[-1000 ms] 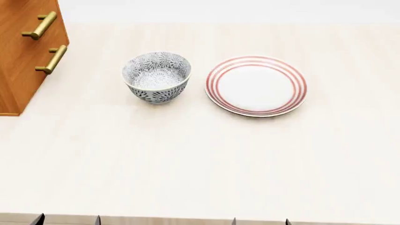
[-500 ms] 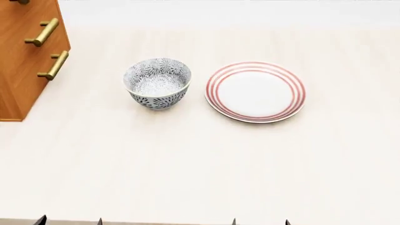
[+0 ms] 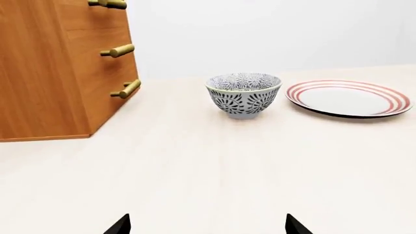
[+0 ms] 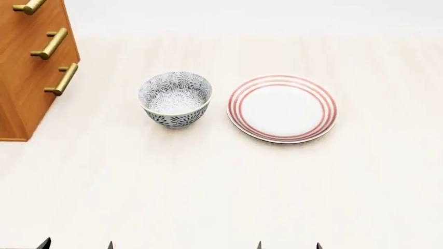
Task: Open the top drawer of the cabinet.
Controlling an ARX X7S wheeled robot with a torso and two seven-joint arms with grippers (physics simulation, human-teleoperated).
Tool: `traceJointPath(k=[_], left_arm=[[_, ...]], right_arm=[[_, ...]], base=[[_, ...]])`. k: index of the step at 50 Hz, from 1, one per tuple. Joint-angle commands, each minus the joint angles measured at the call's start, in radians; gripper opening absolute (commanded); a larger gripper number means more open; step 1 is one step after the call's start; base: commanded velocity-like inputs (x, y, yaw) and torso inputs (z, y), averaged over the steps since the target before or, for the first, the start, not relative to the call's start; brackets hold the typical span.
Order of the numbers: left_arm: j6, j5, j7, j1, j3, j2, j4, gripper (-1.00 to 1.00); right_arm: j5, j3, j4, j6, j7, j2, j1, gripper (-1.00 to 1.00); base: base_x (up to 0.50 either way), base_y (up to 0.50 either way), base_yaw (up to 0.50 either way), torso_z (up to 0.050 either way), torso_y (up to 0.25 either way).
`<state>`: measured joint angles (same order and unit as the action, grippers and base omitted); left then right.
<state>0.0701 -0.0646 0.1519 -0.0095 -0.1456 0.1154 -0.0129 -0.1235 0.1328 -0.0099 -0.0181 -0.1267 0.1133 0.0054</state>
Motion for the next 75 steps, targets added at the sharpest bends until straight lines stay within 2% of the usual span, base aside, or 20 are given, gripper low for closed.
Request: traceJointPath(k=[1,9,75], left_arm=[[-0.015,-0.009,-0.012,0.001,0.012,-0.007,-0.001,1.0],[-0.046,-0.032,-0.013,0.004,0.01,-0.002,0.0,1.0],[-0.033,-0.071,0.04,-0.006,-0.047,0.041,0.002,1.0]], right_arm=[[0.007,-0.006,0.001,0.008,0.007,-0.006,0.0,1.0],[-0.042,-0.004,-0.014,0.042,0.028,-0.002,-0.007,1.0],[-0.078,0.052,-0.002,0.052,-0.022,0.044,0.004,1.0]], base=[[0.0,0.0,0.0,0.05,0.0],[0.05,0.0,0.0,0.037,0.0],[0.48,0.0,0.0,0.0,0.0]])
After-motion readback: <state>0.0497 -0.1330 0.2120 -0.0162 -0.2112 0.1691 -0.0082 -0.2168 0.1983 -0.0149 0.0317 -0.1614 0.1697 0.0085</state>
